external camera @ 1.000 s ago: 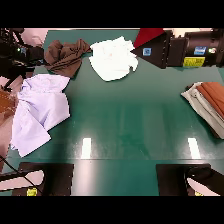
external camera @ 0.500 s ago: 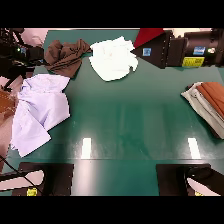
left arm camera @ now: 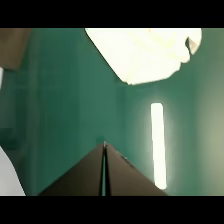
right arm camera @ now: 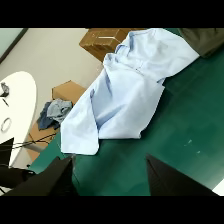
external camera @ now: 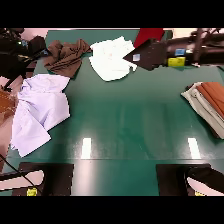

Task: Fold the shirts.

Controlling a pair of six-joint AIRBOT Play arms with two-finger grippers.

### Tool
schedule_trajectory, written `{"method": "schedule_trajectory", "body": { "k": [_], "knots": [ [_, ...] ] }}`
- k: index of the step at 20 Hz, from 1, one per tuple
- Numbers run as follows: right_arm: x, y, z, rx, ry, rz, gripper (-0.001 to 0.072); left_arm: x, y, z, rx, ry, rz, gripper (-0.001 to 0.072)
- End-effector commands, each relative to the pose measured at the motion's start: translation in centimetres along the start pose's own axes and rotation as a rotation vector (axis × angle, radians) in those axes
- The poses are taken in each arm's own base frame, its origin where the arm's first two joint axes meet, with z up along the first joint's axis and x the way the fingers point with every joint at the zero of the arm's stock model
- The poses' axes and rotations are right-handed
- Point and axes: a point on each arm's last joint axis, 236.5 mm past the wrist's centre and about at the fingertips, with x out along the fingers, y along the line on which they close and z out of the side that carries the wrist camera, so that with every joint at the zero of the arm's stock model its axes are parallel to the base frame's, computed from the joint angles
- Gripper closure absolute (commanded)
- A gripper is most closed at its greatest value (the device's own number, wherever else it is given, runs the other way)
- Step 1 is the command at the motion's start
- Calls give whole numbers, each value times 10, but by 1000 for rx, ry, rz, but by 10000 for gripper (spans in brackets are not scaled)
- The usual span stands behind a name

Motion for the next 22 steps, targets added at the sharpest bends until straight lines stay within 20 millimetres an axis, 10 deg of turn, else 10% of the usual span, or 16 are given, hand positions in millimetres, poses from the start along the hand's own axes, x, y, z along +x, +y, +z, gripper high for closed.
{"method": "schedule_trajectory", "body": {
  "k": [1,2,5,8,14,18,20,22],
  "knots": [
    [29,-35,1,122,18,-23,43,21,2,-33,-23,107,-50,684],
    [37,-45,3,147,13,-31,14,33,13,-51,-53,151,-40,683],
    [52,-72,15,184,-36,-68,12,68,47,-115,-159,293,-3,70],
    [65,-112,27,203,-94,-139,4,89,54,-161,-219,363,-50,63],
    [77,-241,17,449,-113,-250,5,108,5,-137,-225,229,-206,63],
    [37,-255,35,461,-159,-152,7,156,-32,-108,-116,1,-169,67],
    [3,-248,57,368,-226,-166,7,186,-57,-101,-133,-74,-180,270],
    [-29,-228,69,272,-258,-172,7,223,-79,-108,-113,-68,-190,305]
  ]
}}
